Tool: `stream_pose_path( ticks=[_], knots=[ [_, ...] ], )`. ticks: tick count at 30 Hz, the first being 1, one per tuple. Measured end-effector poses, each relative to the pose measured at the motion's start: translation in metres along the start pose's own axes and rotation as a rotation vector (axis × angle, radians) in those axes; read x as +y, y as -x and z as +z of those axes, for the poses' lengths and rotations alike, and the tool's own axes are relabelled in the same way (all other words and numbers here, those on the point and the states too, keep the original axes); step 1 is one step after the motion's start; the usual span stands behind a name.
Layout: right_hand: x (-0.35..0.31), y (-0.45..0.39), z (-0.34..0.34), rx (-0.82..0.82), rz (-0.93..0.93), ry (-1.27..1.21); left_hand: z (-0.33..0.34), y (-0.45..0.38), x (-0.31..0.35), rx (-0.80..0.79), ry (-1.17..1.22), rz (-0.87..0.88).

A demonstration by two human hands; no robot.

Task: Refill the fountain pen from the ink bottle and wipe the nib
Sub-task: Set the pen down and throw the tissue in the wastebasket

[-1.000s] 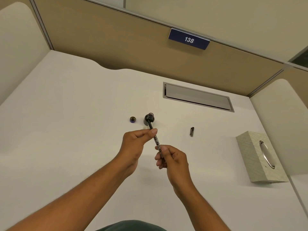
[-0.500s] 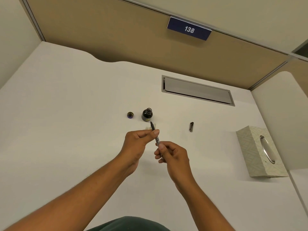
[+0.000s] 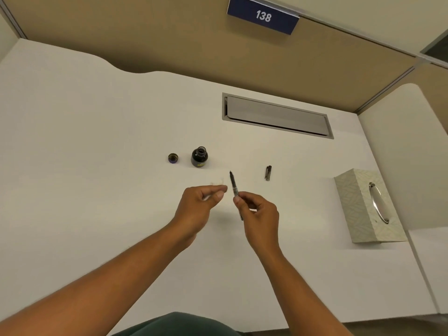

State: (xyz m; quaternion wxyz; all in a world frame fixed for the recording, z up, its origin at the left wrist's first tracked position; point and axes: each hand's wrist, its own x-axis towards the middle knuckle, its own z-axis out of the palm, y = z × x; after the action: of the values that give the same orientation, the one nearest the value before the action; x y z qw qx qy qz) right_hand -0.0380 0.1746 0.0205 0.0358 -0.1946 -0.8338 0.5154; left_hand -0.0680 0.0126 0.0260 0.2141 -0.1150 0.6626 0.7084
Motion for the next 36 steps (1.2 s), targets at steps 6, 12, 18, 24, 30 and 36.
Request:
stream_pose_path(
  ticks=[6, 12, 18, 24, 30, 36],
  knots=[
    [0.040, -0.063, -0.009, 0.111, -0.051, 0.240, -0.001, 0.003, -0.008, 0.029, -0.045, 0.019],
    [0.074, -0.113, -0.013, 0.069, -0.061, 0.455, 0.003, 0.014, -0.016, 0.147, -0.075, -0.028],
    [0.081, -0.129, -0.013, 0.041, -0.107, 0.437, 0.012, 0.023, -0.013, 0.217, -0.019, -0.074],
    [0.086, -0.136, -0.016, -0.013, -0.114, 0.419, 0.028, 0.030, -0.013, 0.305, 0.006, -0.058],
    [0.072, -0.131, -0.034, -0.013, -0.128, 0.314, 0.037, 0.041, -0.012, 0.383, 0.132, -0.031],
    [0.016, -0.065, -0.036, -0.325, -0.043, -0.114, 0.035, 0.058, -0.012, 0.456, 0.255, -0.005]
  ],
)
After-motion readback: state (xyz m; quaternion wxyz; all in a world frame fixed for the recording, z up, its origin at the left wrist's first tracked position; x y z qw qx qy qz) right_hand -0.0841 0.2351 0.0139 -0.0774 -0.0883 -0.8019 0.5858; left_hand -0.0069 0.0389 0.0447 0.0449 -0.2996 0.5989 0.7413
